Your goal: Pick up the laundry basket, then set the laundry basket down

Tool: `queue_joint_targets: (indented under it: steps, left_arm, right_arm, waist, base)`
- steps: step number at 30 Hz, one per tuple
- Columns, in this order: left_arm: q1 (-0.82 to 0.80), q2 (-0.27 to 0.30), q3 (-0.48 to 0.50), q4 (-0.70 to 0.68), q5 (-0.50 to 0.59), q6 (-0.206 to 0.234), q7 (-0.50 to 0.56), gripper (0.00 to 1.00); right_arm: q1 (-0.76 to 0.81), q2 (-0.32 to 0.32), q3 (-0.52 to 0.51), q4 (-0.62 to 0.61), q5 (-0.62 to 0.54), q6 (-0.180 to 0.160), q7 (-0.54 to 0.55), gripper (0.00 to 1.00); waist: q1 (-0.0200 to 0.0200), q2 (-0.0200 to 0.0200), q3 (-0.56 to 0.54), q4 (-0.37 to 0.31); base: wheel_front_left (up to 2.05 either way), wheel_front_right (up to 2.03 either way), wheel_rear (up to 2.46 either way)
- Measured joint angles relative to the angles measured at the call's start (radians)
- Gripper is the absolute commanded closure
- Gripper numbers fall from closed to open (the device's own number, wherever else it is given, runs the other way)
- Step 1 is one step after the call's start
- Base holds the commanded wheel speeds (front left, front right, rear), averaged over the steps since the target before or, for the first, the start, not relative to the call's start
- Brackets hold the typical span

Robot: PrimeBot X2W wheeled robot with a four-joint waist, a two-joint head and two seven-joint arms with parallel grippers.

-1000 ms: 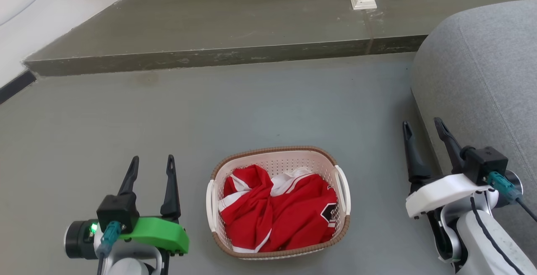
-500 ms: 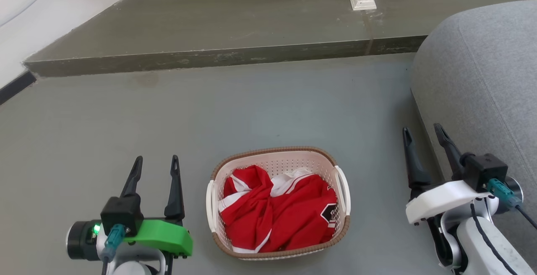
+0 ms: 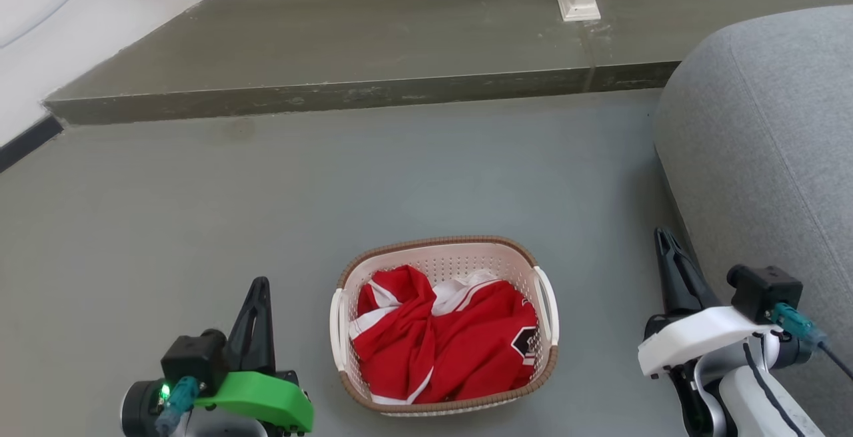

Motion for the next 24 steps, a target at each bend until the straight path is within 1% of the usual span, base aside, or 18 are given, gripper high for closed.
queue_joint_targets:
  steps: [6, 9, 24]
  left_arm:
    - [0.004, 0.000, 0.011, -0.016, -0.122, -0.011, 0.006, 1.00]
    - [0.004, 0.000, 0.026, -0.016, -0.181, -0.016, 0.018, 1.00]
    - [0.004, 0.004, 0.071, -0.004, -0.380, -0.036, 0.058, 1.00]
  right_arm:
    - [0.000, 0.014, -0.026, -0.008, 0.121, 0.017, 0.023, 1.00]
    - [0.000, 0.017, -0.039, -0.008, 0.167, 0.019, 0.035, 1.00]
    - [0.000, 0.023, -0.094, -0.008, 0.352, 0.044, 0.081, 1.00]
  waist:
    - [0.0000, 0.0000, -0.009, 0.005]
    - [0.0000, 0.0000, -0.012, 0.007]
    - [0.0000, 0.0000, -0.027, 0.014]
  base:
    - [0.00, 0.00, 0.00]
    - [0.00, 0.00, 0.00]
    - [0.00, 0.00, 0.00]
